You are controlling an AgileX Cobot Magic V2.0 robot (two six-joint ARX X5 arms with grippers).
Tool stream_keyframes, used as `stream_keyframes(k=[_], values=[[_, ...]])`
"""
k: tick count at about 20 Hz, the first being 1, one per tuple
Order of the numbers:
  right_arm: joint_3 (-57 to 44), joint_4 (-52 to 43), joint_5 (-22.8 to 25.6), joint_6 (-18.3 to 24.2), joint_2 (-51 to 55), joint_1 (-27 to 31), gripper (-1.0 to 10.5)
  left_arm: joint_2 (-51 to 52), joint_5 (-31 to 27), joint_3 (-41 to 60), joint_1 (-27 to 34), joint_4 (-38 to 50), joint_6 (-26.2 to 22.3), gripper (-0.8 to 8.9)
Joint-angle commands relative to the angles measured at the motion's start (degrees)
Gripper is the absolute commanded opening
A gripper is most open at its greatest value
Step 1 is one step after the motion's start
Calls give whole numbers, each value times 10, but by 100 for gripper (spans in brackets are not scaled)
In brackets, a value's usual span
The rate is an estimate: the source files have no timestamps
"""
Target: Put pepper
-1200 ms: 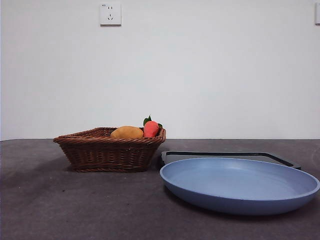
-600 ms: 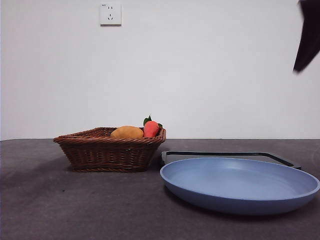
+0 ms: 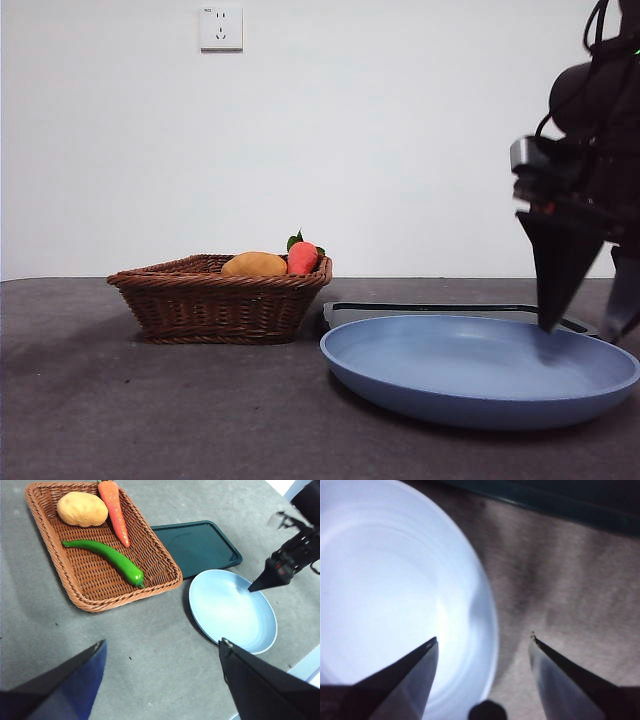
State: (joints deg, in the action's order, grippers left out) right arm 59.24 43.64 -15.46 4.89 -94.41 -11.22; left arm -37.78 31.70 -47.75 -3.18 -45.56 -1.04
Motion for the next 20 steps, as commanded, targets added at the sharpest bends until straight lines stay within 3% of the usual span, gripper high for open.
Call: stream_keyframes(k=[1,5,8,11,18,20], values=[[9,-4,8,9,-17,-3,298,-2,2,-7,-2,5,0,391],[9,-3,4,9,-30,-7,180,-2,1,-7,-2,10,0,391],[9,1,4,10,-51,-13,158,-2,1,-7,-2,10,0,391],[9,-3,4,9,-44,-13,7,-3,0,-7,-2,10,0,391],[9,8,4,-27,63,-8,5,-42,-4,-21,-19,57,49,389],[9,24,4,-30,113,0,5,-89,-38,-50,-45,67,58,389]])
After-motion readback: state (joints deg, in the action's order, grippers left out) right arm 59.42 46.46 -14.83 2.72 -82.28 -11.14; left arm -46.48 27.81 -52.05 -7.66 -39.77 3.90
